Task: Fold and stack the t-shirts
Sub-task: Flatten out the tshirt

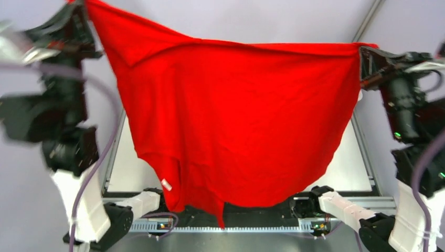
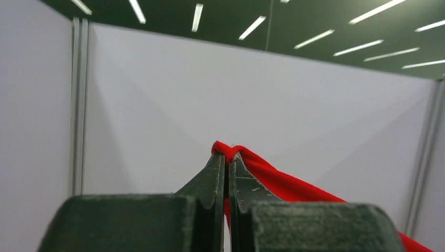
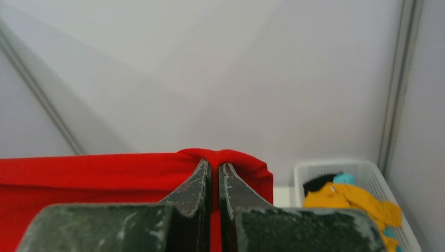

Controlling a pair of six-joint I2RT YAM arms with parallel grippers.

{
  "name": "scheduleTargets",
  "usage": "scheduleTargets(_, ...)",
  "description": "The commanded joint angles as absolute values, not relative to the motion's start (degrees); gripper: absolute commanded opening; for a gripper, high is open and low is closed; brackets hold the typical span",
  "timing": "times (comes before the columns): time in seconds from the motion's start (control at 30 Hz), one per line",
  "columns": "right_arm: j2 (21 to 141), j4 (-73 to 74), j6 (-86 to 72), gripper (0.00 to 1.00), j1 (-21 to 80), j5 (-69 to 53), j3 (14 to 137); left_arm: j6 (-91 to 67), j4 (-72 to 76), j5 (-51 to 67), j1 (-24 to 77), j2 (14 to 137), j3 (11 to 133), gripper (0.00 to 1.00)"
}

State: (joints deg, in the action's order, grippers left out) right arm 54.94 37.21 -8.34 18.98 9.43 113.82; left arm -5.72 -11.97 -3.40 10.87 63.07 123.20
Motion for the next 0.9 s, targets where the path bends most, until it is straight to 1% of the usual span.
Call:
scheduleTargets(0.0, 58.6, 32.58, -9.04, 0.0, 18.49, 23.22, 102.52, -2.44, -10.81, -11.56, 10.59, 73.53, 114.53, 0.0)
scheduleTargets(0.1, 59.34, 28.01, -10.45, 0.0, 18.5, 27.45, 89.51, -1.79, -7.99, -12.23, 10.55, 77.59, 104.6, 0.0)
scheduleTargets(0.2, 60.54, 23.19, -12.83, 0.0, 18.37, 29.84, 78.45, -2.08, -2.4, -11.98, 10.5, 81.11, 91.61, 0.0)
scheduleTargets(0.27, 61.9, 20.75, -14.29, 0.0, 17.8, 29.67, 72.01, -3.08, 1.59, -11.32, 10.31, 84.49, 85.03, 0.0)
scheduleTargets(0.33, 64.18, 17.2, -15.17, 0.0, 16.36, 26.7, 66.35, -4.47, 3.46, -9.28, 10.13, 88.83, 81.34, 0.0)
scheduleTargets(0.4, 67.15, 11.24, -13.83, 0.0, 15.05, 23.63, 61.33, -6.22, 3.54, -6.74, 10.03, 94.6, 80.37, 0.0)
scheduleTargets(0.5, 72.27, 6.18, -11.72, 0.0, 13.95, 20.69, 57.89, -8.64, 3.64, -3.88, 10.02, 101.11, 80.96, 0.0)
scheduleTargets(0.67, 80.17, 3.67, -9.59, 0.0, 13.69, 20.13, 58.19, -11.37, 3.4, -0.38, 10.02, 107.77, 83.59, 0.0)
scheduleTargets(0.87, 85.43, 3.46, -8.43, 0.0, 13.48, 21.34, 60.27, -14.41, 0.71, -0.28, 10.11, 109.96, 86.5, 0.0)
